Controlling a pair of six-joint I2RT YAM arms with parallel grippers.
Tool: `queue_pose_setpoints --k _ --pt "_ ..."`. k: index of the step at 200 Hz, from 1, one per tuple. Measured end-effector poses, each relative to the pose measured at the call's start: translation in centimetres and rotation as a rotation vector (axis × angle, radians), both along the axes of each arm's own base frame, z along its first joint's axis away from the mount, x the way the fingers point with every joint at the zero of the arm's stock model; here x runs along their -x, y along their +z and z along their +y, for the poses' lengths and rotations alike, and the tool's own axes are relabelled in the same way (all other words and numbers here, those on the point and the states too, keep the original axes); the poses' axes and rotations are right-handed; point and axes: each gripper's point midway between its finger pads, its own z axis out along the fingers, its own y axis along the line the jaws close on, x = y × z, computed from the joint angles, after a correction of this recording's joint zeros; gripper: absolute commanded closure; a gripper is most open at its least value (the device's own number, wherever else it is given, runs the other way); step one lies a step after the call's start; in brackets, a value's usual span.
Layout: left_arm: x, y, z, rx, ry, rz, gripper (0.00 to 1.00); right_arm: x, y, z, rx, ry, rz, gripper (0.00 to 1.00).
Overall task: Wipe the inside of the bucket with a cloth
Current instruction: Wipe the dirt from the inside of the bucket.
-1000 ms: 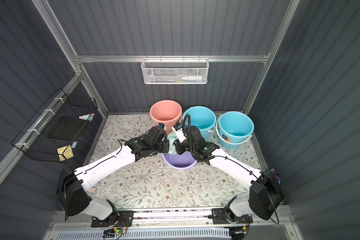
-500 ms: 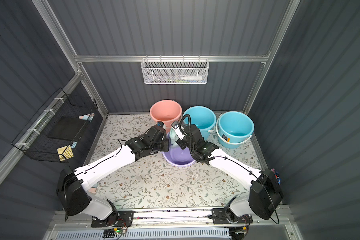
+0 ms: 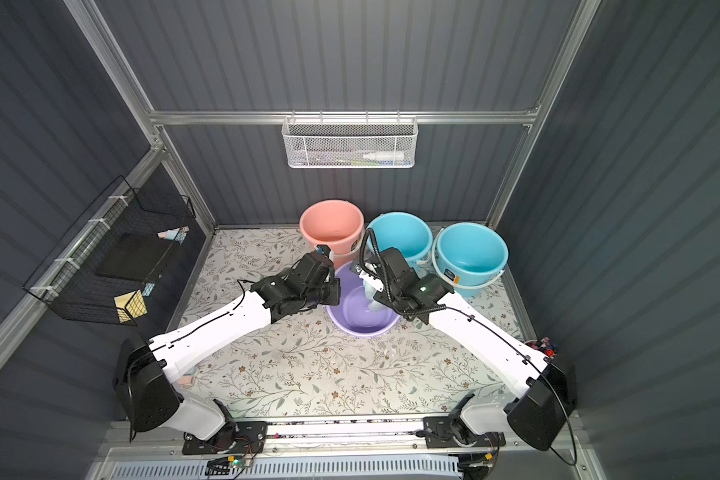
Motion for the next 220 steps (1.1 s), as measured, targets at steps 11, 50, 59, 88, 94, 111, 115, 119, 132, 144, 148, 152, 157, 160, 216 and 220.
queue_pose_setpoints --k 11,50,59,88,94,111,115,119,132,144,148,152,157,160,216,220 --pt "0.2 -0.1 -0.1 -0.001 -0.007 0.004 1.0 1.3 -0.9 -0.6 0.033 0.015 0.071 1.0" --pt "0.8 -0.3 -0.4 -0.007 -0.028 0.019 1.0 5.9 -2.1 -0.7 0.017 0.064 0.331 1.0" --pt "0.8 -0.4 -0.4 -0.01 -0.029 0.02 1.0 6.8 -2.5 -0.4 -0.01 0.071 0.391 1.0" --pt "1.0 -0.7 -0.2 -0.027 -0.032 0.031 1.0 9.6 -3.4 1.7 -0.161 0.097 0.58 1.0" --pt "1.0 -0.8 -0.1 -0.028 -0.031 0.033 1.0 10.0 -3.4 2.2 -0.2 0.102 0.607 1.0" --pt "1.0 -0.8 -0.1 -0.03 -0.03 0.033 1.0 11.0 -3.6 4.1 -0.32 0.113 0.68 1.0" --pt "1.0 -0.8 -0.1 -0.031 -0.03 0.033 1.0 11.1 -3.6 4.5 -0.348 0.115 0.692 1.0" --pt "1.0 -0.8 -0.1 -0.031 -0.029 0.033 1.0 11.2 -3.7 4.9 -0.374 0.12 0.703 1.0" --pt "1.0 -0.8 -0.1 -0.031 -0.03 0.033 1.0 11.5 -3.6 6.3 -0.461 0.142 0.734 1.0" --pt "1.0 -0.8 -0.1 -0.03 -0.031 0.034 1.0 11.5 -3.3 7.6 -0.536 0.157 0.751 1.0" --pt "1.0 -0.8 -0.1 -0.029 -0.031 0.034 1.0 11.4 -3.2 7.9 -0.558 0.162 0.753 1.0" --pt "1.0 -0.8 -0.1 -0.029 -0.031 0.035 1.0 11.3 -3.0 8.3 -0.58 0.163 0.754 1.0" --pt "1.0 -0.8 -0.1 -0.029 -0.032 0.035 1.0 11.0 -2.8 8.8 -0.61 0.168 0.751 1.0" --pt "1.0 -0.8 -0.1 -0.028 -0.031 0.035 1.0 10.9 -2.7 9.0 -0.628 0.165 0.751 1.0" --pt "0.8 -0.8 0.0 -0.015 -0.028 0.044 1.0 7.6 -2.0 11.8 -0.873 0.09 0.663 1.0" --pt "0.8 -0.8 0.1 -0.014 -0.027 0.044 1.0 7.4 -2.0 11.7 -0.885 0.081 0.651 1.0"
